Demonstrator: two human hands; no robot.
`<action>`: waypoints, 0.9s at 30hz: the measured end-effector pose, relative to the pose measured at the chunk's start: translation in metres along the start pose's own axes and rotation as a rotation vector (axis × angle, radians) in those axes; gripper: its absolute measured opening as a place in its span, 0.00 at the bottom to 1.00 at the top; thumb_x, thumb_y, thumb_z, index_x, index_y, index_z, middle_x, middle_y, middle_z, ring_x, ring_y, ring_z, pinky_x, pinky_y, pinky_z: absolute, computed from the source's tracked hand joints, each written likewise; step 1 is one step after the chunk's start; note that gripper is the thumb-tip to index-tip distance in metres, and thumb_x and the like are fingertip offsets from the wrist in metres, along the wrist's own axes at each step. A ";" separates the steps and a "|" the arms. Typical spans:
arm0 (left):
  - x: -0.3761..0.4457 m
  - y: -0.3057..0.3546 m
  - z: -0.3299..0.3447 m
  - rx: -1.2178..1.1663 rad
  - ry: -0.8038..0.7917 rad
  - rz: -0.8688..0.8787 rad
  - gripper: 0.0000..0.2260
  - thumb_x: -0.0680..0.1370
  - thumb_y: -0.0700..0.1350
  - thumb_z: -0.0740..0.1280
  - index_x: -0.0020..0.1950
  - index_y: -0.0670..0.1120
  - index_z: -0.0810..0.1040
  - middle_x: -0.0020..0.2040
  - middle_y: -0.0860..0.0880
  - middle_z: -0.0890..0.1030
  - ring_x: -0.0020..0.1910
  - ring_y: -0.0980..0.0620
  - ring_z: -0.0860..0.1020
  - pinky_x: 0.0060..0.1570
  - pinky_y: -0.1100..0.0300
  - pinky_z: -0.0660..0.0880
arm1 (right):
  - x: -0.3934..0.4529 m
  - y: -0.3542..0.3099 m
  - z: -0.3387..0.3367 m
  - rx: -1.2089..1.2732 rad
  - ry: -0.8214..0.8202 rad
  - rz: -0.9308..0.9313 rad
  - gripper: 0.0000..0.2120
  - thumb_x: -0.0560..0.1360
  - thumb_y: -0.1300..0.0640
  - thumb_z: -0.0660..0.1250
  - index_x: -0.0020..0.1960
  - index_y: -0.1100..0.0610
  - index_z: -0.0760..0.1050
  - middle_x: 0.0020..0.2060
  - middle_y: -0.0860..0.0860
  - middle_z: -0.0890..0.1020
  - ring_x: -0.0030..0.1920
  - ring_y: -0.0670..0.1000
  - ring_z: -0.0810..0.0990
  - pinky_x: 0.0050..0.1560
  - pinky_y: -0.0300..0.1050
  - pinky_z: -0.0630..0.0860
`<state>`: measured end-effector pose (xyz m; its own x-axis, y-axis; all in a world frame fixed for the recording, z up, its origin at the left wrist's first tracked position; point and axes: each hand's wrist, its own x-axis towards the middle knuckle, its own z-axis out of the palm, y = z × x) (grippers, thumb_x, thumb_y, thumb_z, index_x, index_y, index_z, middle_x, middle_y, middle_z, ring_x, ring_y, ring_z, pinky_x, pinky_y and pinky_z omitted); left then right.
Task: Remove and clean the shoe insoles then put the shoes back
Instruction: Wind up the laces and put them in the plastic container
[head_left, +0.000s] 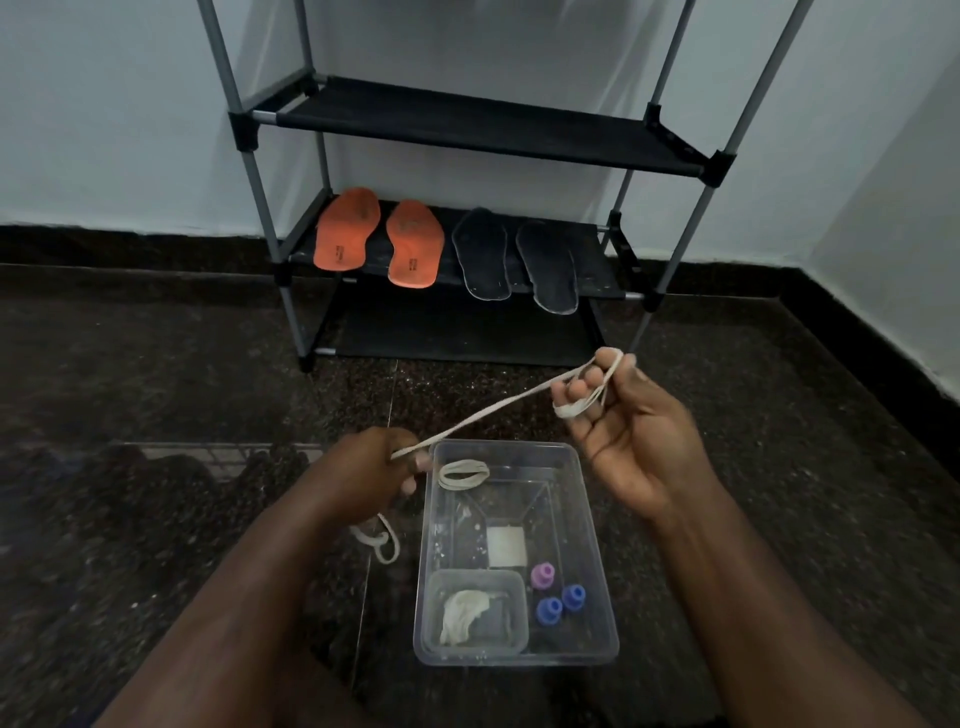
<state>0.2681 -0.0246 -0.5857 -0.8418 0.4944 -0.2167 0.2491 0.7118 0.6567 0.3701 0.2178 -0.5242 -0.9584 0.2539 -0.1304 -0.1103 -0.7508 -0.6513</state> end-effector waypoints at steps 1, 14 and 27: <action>0.003 -0.003 0.000 0.052 0.002 -0.018 0.06 0.80 0.52 0.66 0.46 0.54 0.82 0.39 0.55 0.84 0.39 0.54 0.82 0.45 0.52 0.80 | 0.000 0.001 -0.001 -0.026 0.019 0.002 0.11 0.81 0.55 0.58 0.49 0.59 0.76 0.35 0.54 0.78 0.37 0.50 0.81 0.55 0.52 0.80; -0.008 0.051 0.037 -0.666 -0.029 0.332 0.12 0.81 0.39 0.64 0.53 0.57 0.81 0.44 0.54 0.83 0.45 0.55 0.81 0.46 0.57 0.79 | -0.021 0.037 0.028 -0.176 -0.221 0.262 0.11 0.82 0.59 0.56 0.54 0.63 0.75 0.36 0.55 0.77 0.37 0.52 0.79 0.58 0.54 0.78; -0.019 0.050 0.020 0.112 0.093 0.371 0.09 0.79 0.59 0.64 0.53 0.60 0.81 0.48 0.59 0.83 0.45 0.62 0.79 0.48 0.54 0.78 | -0.006 0.057 -0.001 -1.307 -0.001 -0.209 0.08 0.81 0.57 0.61 0.50 0.54 0.79 0.45 0.46 0.84 0.47 0.41 0.82 0.49 0.40 0.78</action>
<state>0.3057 0.0119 -0.5627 -0.7236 0.6843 0.0903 0.5904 0.5459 0.5944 0.3699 0.1739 -0.5616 -0.9547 0.2914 0.0603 0.0776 0.4393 -0.8950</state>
